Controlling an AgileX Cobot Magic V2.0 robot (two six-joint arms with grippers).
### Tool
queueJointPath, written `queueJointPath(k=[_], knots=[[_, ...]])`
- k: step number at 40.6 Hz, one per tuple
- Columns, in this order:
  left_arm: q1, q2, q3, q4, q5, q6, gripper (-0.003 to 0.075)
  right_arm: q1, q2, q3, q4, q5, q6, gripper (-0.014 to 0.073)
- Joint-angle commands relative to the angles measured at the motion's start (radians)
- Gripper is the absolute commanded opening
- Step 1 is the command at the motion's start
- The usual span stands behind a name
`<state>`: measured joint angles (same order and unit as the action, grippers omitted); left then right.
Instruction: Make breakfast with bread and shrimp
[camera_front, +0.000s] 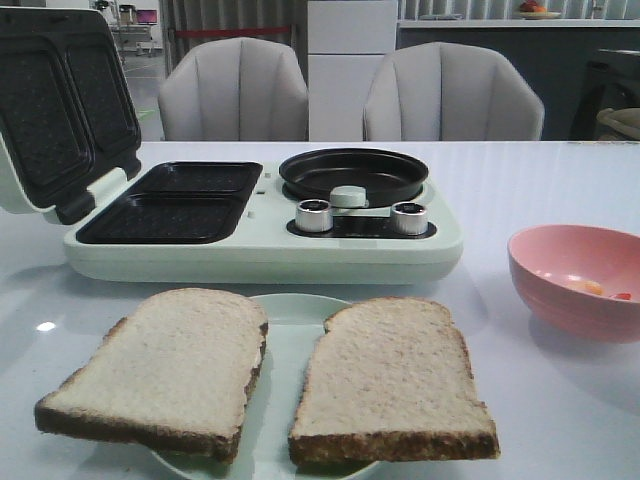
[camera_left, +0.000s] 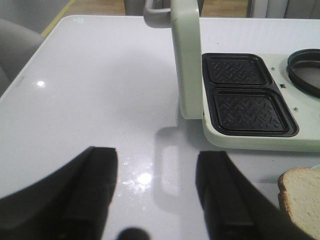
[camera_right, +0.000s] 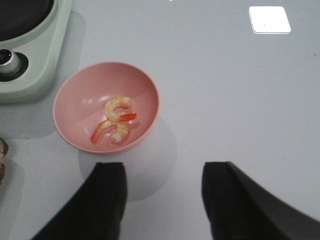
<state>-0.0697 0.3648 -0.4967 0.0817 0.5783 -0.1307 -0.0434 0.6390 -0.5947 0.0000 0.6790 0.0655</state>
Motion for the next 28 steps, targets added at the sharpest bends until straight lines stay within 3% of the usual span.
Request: queueJointPath(k=[1, 11, 22, 28], knots=[[-0.006, 0.018, -0.03, 0.002, -0.073, 0.008, 0.0531, -0.004, 0.015, -0.028, -0.016, -0.079, -0.012, 0.0536], [-0.068, 0.059, -0.034, -0.006, -0.081, 0.175, 0.0531, -0.004, 0.015, -0.028, -0.016, -0.076, -0.012, 0.0536], [-0.412, 0.197, -0.036, 0.05, -0.085, 0.491, 0.0531, -0.004, 0.015, -0.028, -0.016, -0.071, -0.012, 0.0536], [-0.628, 0.287, -0.036, 0.182, -0.075, 0.612, 0.0531, -0.004, 0.015, -0.028, -0.016, -0.071, -0.012, 0.0536]])
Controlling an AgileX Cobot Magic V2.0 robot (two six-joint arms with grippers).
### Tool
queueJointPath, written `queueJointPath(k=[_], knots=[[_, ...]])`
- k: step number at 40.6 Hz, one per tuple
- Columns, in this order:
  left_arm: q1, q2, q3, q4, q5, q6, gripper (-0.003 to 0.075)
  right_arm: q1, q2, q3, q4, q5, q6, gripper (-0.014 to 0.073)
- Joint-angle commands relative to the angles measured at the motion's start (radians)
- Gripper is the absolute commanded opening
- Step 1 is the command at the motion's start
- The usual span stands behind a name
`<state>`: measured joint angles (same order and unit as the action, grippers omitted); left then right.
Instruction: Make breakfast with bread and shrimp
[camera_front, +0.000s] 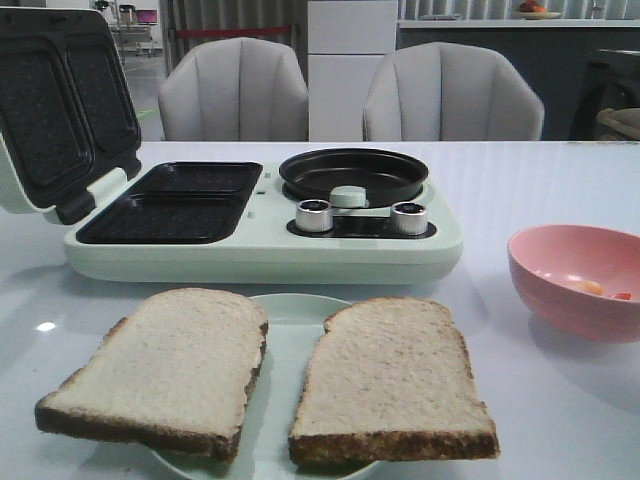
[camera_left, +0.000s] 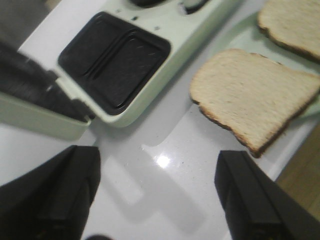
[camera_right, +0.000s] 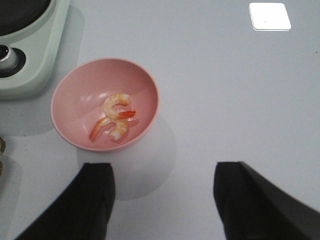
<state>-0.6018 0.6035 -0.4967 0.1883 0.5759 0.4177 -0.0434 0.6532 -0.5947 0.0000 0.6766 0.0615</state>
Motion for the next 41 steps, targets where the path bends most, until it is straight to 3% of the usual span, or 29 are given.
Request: queueJointPath(k=[1, 5, 11, 27, 41], knots=[[-0.134, 0.068, -0.036, 0.101, -0.07, 0.065, 0.0531, -0.004, 0.001, -0.028, -0.016, -0.069, -0.008, 0.0536], [-0.246, 0.141, -0.033, 0.201, -0.047, 0.065, 0.0531, -0.004, 0.001, -0.028, -0.016, -0.069, -0.008, 0.0536], [-0.34, 0.273, -0.03, 0.223, -0.027, 0.061, 0.0531, -0.004, 0.001, -0.028, -0.016, -0.069, -0.008, 0.0536], [-0.346, 0.583, -0.03, 0.371, -0.19, -0.177, 0.0531, -0.004, 0.001, -0.028, -0.016, -0.069, -0.008, 0.0536], [-0.346, 0.769, -0.032, 0.771, -0.207, -0.516, 0.0529, -0.004, 0.001, -0.028, -0.016, -0.069, -0.008, 0.0536]])
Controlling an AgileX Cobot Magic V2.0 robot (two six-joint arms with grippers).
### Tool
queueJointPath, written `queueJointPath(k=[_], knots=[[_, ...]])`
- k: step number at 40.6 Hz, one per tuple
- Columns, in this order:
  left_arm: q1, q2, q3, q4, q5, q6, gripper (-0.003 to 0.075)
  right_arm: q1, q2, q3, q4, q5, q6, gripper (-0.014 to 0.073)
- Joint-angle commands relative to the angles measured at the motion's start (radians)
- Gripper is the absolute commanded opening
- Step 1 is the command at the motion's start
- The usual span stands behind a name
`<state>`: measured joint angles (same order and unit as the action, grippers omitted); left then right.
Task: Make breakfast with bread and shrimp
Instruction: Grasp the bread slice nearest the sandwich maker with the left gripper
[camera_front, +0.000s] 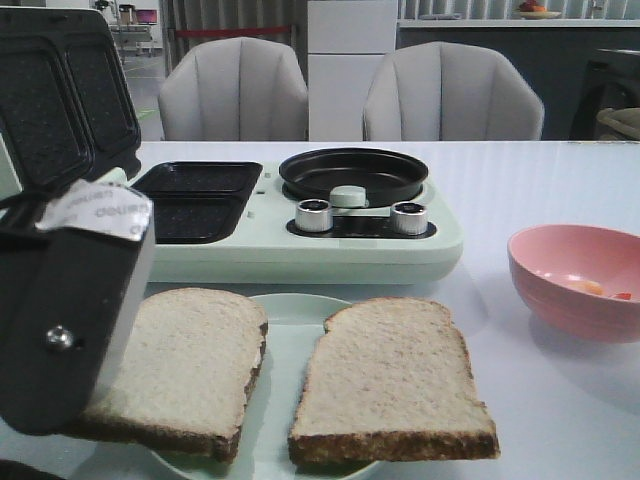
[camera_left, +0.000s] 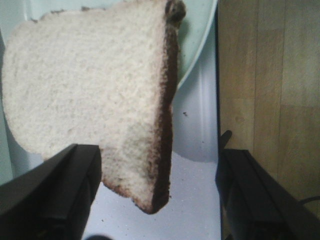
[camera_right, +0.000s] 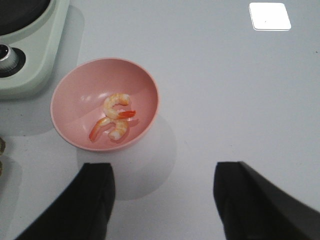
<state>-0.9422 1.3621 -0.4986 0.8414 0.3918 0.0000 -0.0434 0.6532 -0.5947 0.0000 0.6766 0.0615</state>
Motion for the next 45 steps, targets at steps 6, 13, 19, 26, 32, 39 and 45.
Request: queueJointPath(k=[6, 13, 19, 26, 32, 39, 45], knots=[[-0.005, 0.042, -0.03, 0.213, -0.008, -0.218, 0.046, -0.004, 0.001, -0.028, -0.016, -0.069, -0.008, 0.0536], [-0.005, 0.043, -0.03, 0.212, 0.006, -0.228, 0.0293, -0.004, 0.001, -0.028, -0.016, -0.069, -0.008, 0.0536], [-0.005, 0.043, -0.03, 0.212, 0.035, -0.228, 0.0148, -0.004, 0.001, -0.028, -0.016, -0.069, -0.008, 0.0536], [-0.005, 0.043, -0.034, 0.191, 0.037, -0.232, 0.0098, -0.004, 0.001, -0.028, -0.016, -0.069, -0.008, 0.0536], [-0.017, 0.015, -0.067, 0.155, 0.098, -0.232, 0.0099, -0.004, 0.001, -0.028, -0.016, -0.069, -0.008, 0.0536], [-0.045, -0.076, -0.096, 0.153, 0.183, -0.232, 0.0099, -0.004, 0.001, -0.028, -0.016, -0.069, -0.008, 0.0536], [-0.061, -0.192, -0.096, 0.167, 0.206, -0.232, 0.0099, -0.004, 0.001, -0.028, -0.016, -0.069, -0.008, 0.0536]])
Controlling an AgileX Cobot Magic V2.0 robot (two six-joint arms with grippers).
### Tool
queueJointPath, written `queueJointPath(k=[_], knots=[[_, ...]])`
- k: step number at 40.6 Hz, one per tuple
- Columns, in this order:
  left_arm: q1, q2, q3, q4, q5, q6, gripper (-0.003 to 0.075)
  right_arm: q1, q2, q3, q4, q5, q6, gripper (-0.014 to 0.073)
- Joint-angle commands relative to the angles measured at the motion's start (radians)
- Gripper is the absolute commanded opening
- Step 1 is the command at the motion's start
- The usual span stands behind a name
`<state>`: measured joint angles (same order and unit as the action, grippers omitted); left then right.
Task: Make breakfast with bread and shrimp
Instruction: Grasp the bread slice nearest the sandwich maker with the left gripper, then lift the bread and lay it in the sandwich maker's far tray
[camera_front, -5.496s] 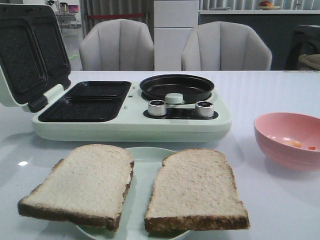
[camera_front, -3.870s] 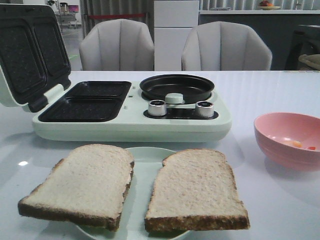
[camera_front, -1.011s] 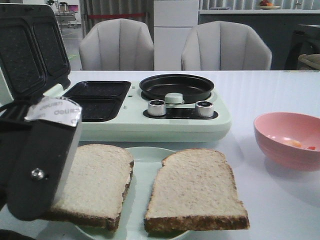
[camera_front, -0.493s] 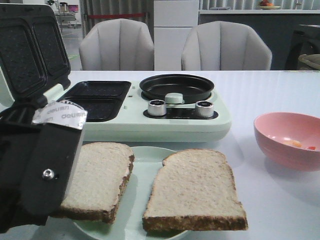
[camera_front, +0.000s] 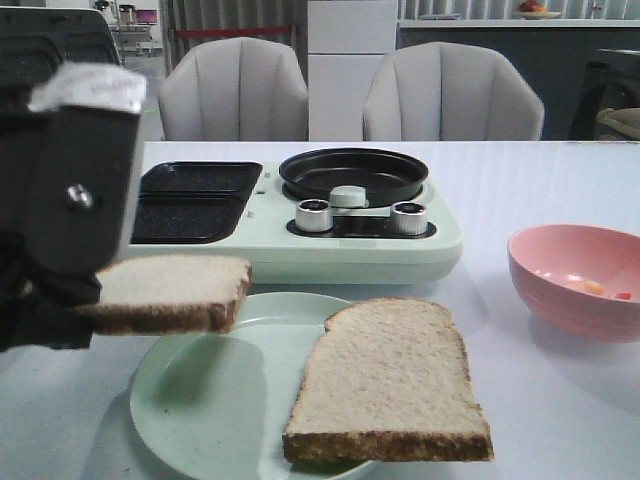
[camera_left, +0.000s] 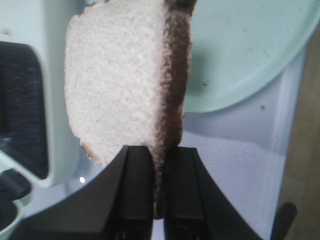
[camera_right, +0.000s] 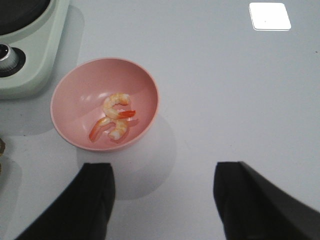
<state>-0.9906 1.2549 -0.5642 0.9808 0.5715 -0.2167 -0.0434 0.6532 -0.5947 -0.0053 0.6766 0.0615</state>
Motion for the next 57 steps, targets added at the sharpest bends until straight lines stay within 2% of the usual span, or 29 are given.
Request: queueJointPath(k=[1, 5, 12, 19, 36, 41, 45, 57], knots=[[-0.015, -0.109, -0.03, 0.035, 0.034, -0.015, 0.0099, -0.004, 0.001, -0.028, -0.011, -0.069, -0.008, 0.0536], [-0.017, -0.191, -0.03, 0.093, 0.038, -0.015, 0.0099, -0.004, 0.001, -0.028, -0.011, -0.069, -0.008, 0.0536], [-0.004, -0.268, -0.03, 0.318, 0.038, -0.025, 0.0099, -0.004, 0.001, -0.028, -0.011, -0.069, -0.008, 0.0536], [0.087, -0.206, -0.041, 0.611, -0.004, -0.2, 0.0099, -0.004, 0.001, -0.028, -0.011, -0.069, -0.008, 0.0536], [0.422, 0.168, -0.358, 0.625, -0.299, -0.211, 0.0099, -0.004, 0.001, -0.028, -0.011, -0.069, -0.008, 0.0536], [0.518, 0.272, -0.457, 0.625, -0.423, -0.208, 0.01, -0.004, 0.001, -0.028, -0.011, -0.069, -0.008, 0.0536], [0.577, 0.339, -0.527, 0.625, -0.503, -0.183, 0.01, -0.004, 0.001, -0.028, -0.011, -0.069, -0.008, 0.0536], [0.695, 0.525, -0.709, 0.625, -0.602, -0.158, 0.01, -0.004, 0.001, -0.028, -0.011, -0.069, -0.008, 0.0536]])
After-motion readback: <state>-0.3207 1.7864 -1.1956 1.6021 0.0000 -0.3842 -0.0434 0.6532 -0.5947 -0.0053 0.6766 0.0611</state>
